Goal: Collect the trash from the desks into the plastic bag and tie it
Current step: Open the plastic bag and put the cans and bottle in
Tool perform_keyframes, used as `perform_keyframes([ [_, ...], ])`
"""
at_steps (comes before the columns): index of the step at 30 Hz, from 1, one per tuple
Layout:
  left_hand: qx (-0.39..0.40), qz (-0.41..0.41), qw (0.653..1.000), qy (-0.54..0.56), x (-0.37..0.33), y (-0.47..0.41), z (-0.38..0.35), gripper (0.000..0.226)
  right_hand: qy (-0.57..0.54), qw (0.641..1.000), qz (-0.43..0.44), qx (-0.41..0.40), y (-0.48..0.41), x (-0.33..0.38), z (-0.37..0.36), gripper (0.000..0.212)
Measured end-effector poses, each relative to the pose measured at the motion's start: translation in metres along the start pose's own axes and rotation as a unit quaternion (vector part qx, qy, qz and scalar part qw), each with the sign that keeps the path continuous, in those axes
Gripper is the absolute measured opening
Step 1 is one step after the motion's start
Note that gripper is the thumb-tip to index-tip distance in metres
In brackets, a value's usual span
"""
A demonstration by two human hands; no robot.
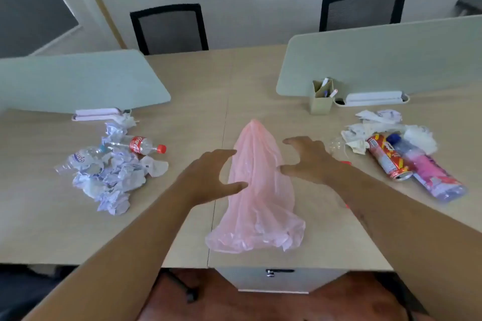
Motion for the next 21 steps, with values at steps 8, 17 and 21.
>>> perform_keyframes([
  [8, 0.165, -0.061, 0.984, -0.016, 0.033, 0.041, -0.091, 0.116, -0.027, 0.981, -0.147, 0.124, 0.06, -0.017, -0.097, 0.111],
  [17, 0.021, -0.08, 0.991, -0.102, 0.029, 0.02, -0.101, 0.024, -0.103, 0.976, -0.166, -0.1, 0.08, -0.02, -0.11, 0.01],
  [21, 0.007, -0.091, 0.996, -0.023, 0.012, 0.007, -0.083, 0.063, -0.196, 0.947, -0.127, -0.22, 0.067, 0.005, -0.081, 0.012],
])
Point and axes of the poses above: each hand's wrist, its own y-axis away from the middle knuckle, its own z-axis out of the back of the hand, x = y × z, the point moved 2 cm from there along -y, towards the middle knuckle, and after that the axes turned 1 degree about -x, right-handed, at the moved point
